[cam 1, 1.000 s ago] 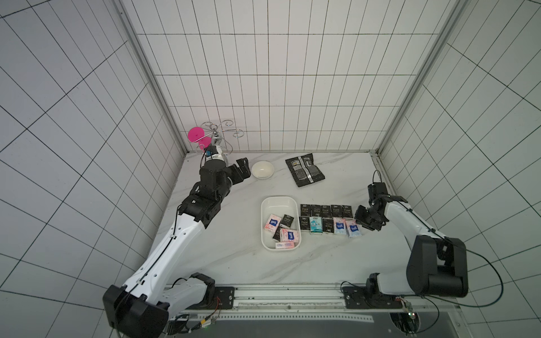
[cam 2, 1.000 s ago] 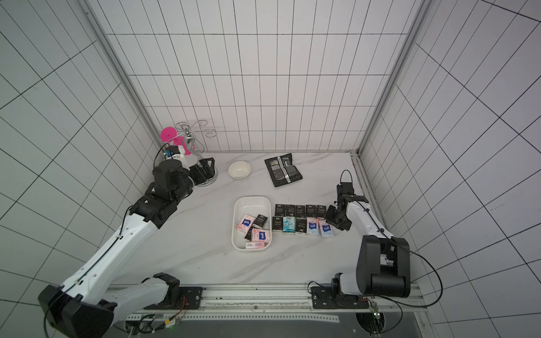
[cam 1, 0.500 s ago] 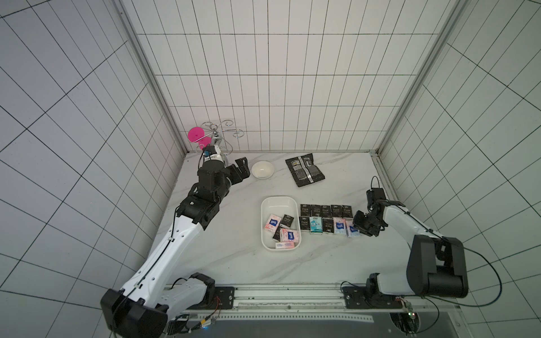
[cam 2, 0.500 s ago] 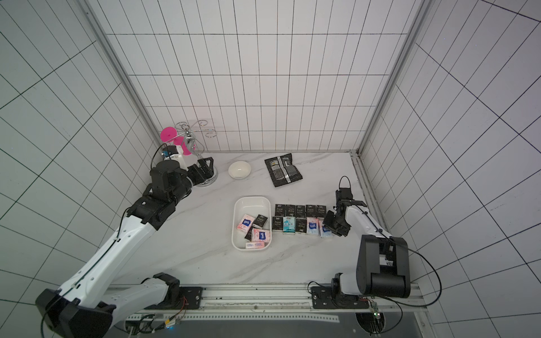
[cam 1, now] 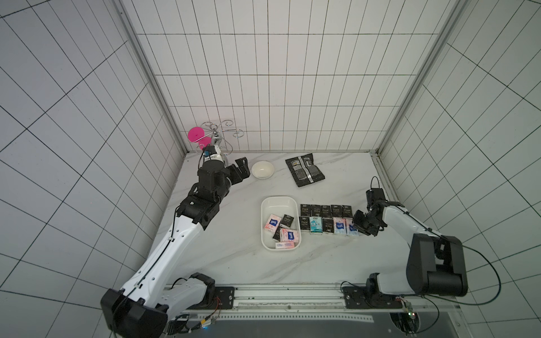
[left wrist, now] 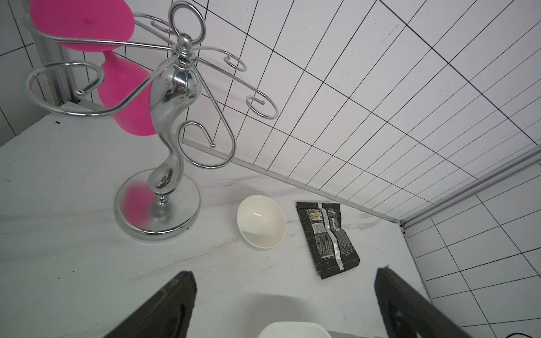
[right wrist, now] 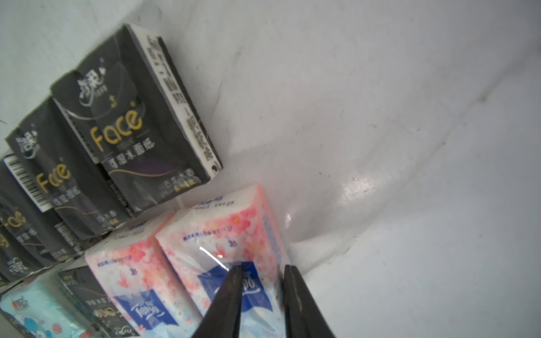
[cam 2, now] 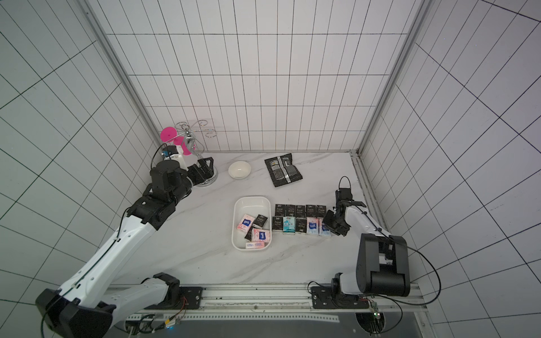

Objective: Take the pocket tissues out of the storage box
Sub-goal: Place the pocket tissues at the center of the board.

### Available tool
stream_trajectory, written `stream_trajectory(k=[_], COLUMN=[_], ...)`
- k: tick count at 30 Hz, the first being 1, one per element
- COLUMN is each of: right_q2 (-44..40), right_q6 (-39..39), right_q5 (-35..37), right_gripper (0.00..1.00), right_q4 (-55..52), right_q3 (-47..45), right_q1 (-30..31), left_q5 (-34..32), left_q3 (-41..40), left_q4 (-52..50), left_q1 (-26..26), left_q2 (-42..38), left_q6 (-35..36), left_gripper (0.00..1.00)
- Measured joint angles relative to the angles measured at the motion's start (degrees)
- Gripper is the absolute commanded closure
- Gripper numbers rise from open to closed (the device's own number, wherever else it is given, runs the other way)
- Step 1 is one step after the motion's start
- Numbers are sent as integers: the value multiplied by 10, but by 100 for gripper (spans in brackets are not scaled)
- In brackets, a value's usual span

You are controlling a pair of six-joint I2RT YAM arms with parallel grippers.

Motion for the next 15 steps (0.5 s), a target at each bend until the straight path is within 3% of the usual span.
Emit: stream_trajectory(k=[15], right_q2=[3], right_q6=[-36], right_q5=[3], right_gripper=[71], right_q4=[2], right_q3=[7], right_q1=[4], left_q5=[0], left_q3=[0], left_q4=[0], left_q1=[0], left_q2=[6], left_q6=[0], left_gripper=[1])
